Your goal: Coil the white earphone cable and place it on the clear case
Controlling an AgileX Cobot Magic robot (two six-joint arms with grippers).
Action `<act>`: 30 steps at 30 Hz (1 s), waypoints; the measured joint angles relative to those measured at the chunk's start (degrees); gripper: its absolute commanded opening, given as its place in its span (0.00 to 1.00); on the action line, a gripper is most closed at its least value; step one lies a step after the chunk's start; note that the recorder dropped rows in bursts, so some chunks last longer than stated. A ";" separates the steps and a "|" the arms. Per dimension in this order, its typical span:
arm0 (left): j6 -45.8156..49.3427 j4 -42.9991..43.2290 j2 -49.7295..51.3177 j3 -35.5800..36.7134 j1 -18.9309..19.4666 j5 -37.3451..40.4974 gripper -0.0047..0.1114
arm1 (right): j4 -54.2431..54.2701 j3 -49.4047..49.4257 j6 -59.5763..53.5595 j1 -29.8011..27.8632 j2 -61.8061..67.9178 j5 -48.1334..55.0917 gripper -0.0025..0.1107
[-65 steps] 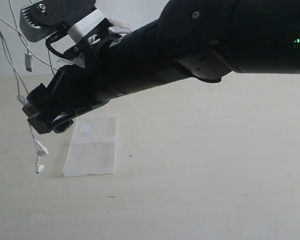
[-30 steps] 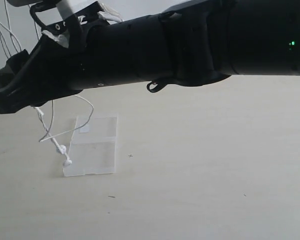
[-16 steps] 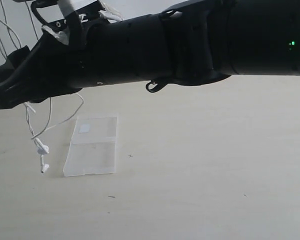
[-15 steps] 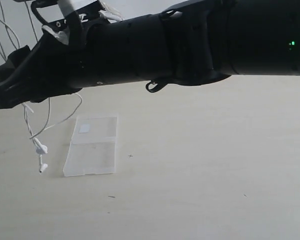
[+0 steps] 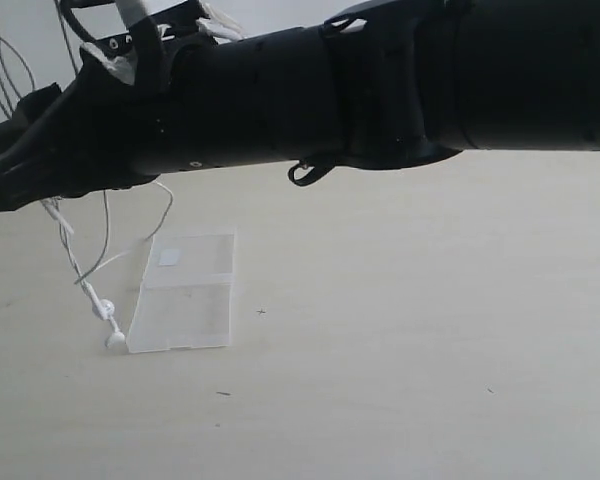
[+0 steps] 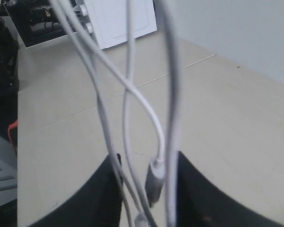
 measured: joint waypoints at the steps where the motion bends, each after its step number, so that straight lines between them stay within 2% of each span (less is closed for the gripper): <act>1: 0.00 -0.14 0.00 0.00 0.00 0.00 0.04 | 0.00 0.00 0.00 0.00 0.00 0.05 0.03; 8: -0.11 1.73 -0.40 0.13 0.00 0.24 0.04 | -2.71 0.00 1.77 0.00 0.00 -3.14 0.02; 10: -0.20 2.93 -1.02 0.52 0.00 1.45 0.04 | -8.53 -0.23 6.96 0.00 -0.12 -3.54 0.02; 15: -0.20 3.62 -1.48 1.92 0.00 3.26 0.04 | -33.87 -0.68 28.73 0.24 -1.85 -7.21 0.02; 21: -0.20 3.14 -1.85 7.05 0.00 8.72 0.04 | -61.32 -0.68 51.37 0.02 -3.59 -8.36 0.02; 26: -0.20 2.53 -1.99 11.76 -0.11 9.77 0.04 | -74.57 -0.68 62.61 -1.55 -5.87 -6.11 0.02; 30: -1.95 2.25 -1.99 14.27 -0.35 8.66 0.04 | -77.22 -0.68 64.33 -2.31 -7.47 -3.01 0.02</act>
